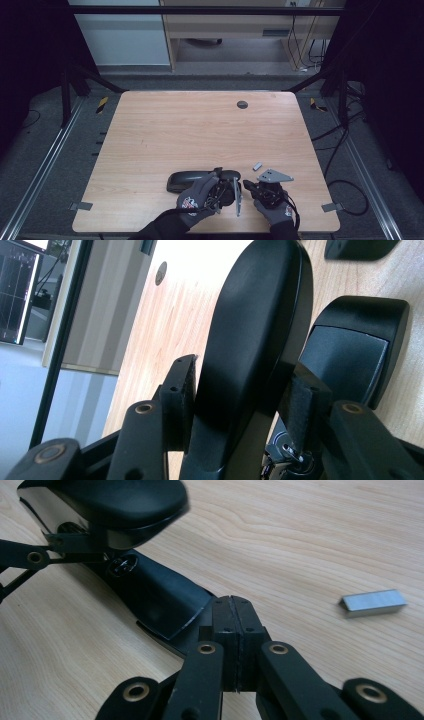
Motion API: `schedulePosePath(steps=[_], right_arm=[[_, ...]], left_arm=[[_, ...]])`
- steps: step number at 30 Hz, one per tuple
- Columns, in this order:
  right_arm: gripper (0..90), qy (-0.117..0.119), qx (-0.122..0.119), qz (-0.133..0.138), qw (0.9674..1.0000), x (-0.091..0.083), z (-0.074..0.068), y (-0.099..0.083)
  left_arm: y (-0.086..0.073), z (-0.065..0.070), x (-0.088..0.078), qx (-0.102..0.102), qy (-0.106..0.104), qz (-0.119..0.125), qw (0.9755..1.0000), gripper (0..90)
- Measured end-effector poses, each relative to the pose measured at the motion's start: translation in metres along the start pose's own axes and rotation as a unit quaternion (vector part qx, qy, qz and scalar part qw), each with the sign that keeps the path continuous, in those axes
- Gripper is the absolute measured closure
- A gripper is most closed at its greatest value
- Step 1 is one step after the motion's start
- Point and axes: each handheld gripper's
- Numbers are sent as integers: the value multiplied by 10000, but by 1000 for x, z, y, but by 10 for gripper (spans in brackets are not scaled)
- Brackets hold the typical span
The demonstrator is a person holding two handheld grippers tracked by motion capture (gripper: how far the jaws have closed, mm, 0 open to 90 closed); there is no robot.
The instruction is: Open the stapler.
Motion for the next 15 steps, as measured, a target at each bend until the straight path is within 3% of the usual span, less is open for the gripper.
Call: schedulePosePath(steps=[15], right_arm=[[900,153,-233,-180,9994,19,-20,1]], left_arm=[[0,0,0,33,5,4,10000,531]])
Point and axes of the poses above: each handheld gripper's, and its own axes: x roughly forward along the jaws, y roughly out of its top, z roughly to its right, and after that the axes turned 14 degrees about -y, right-handed
